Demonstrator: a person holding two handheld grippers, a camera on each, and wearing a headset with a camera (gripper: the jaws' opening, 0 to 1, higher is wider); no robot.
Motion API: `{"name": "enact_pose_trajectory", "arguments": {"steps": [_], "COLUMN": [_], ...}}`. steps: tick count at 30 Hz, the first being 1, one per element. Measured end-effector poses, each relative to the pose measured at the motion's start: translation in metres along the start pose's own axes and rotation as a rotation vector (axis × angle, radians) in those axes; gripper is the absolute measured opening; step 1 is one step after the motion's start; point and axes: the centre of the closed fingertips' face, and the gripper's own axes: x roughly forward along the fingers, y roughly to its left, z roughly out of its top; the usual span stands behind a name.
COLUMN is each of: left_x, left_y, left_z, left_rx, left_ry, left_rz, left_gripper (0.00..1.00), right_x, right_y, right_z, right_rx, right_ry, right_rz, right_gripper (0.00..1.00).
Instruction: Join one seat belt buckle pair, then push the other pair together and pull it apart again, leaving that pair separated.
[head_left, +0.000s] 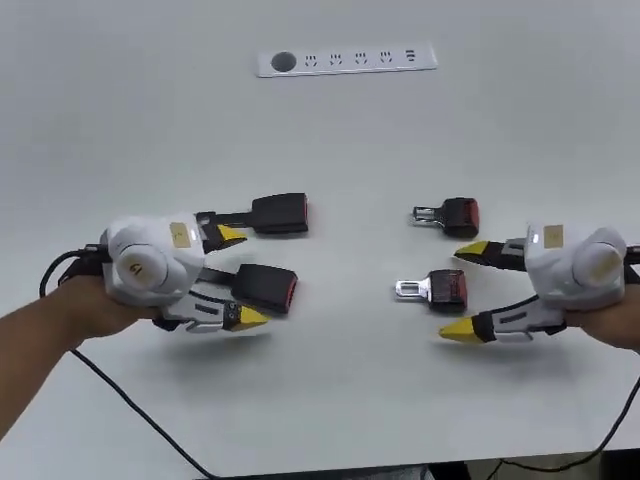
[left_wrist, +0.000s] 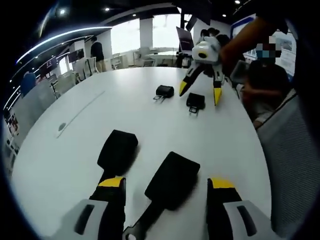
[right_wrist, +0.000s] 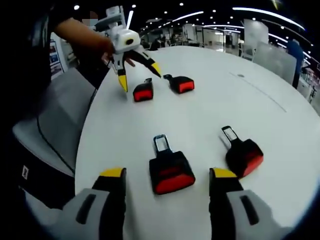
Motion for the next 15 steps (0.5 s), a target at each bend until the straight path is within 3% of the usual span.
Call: {"name": "enact_pose_trajectory", "arguments": {"steps": [3,10,15], "left_x": [0.005,0.01,0.012], "left_y": [-0.001,-0.003,-0.005], "left_z": [-0.011,-0.015,-0.016], "left_rx": [0.056,0.062,0.112], "left_ry": [0.052,0.065,0.077], "left_rz": [-0.024,-0.067,-0.085], "left_gripper": [0.66,0.56,0.45], "right_x": [0.001,0.0,-0.001], "right_y": [-0.001,0.002,0.002], "right_z": [0.0,-0.004,-0.005], "right_rx": [-0.002,-0.006,-0.032], "right_ry": [0.006,0.024,0.025], "right_rz": [0.013,0.06,0.073], "right_gripper": [0.67,0.6,0.53]}}
